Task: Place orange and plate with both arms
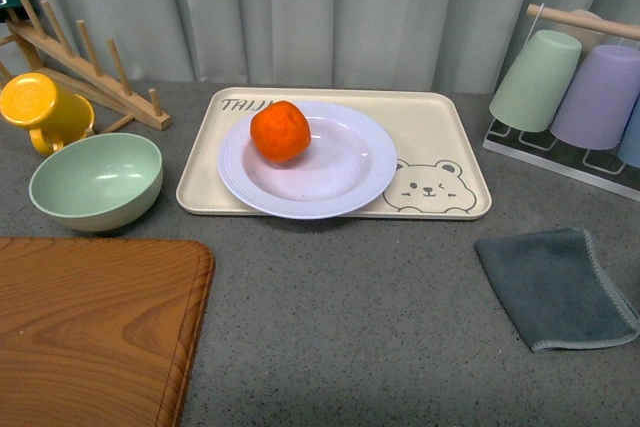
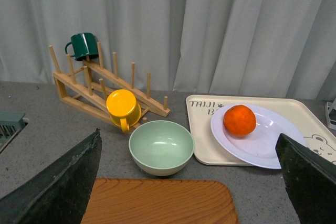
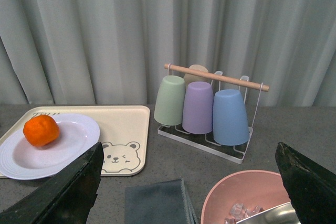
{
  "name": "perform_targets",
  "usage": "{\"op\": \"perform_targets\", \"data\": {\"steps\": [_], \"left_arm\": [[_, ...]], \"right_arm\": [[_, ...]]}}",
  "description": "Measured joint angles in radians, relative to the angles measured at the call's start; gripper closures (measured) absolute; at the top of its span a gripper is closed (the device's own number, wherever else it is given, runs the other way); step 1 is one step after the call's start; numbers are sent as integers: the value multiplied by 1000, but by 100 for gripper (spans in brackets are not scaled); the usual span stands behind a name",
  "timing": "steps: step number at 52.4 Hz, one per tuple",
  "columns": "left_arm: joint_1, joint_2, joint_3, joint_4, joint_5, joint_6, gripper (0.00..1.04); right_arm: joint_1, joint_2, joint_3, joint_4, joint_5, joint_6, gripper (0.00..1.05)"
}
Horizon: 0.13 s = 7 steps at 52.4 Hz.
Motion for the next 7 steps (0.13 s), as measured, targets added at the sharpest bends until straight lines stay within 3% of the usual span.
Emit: {"op": "perform_targets", "data": {"steps": [7], "left_arm": [[0,0,0,0,0,0,6]], "right_arm": [[0,0,0,0,0,0,9]]}}
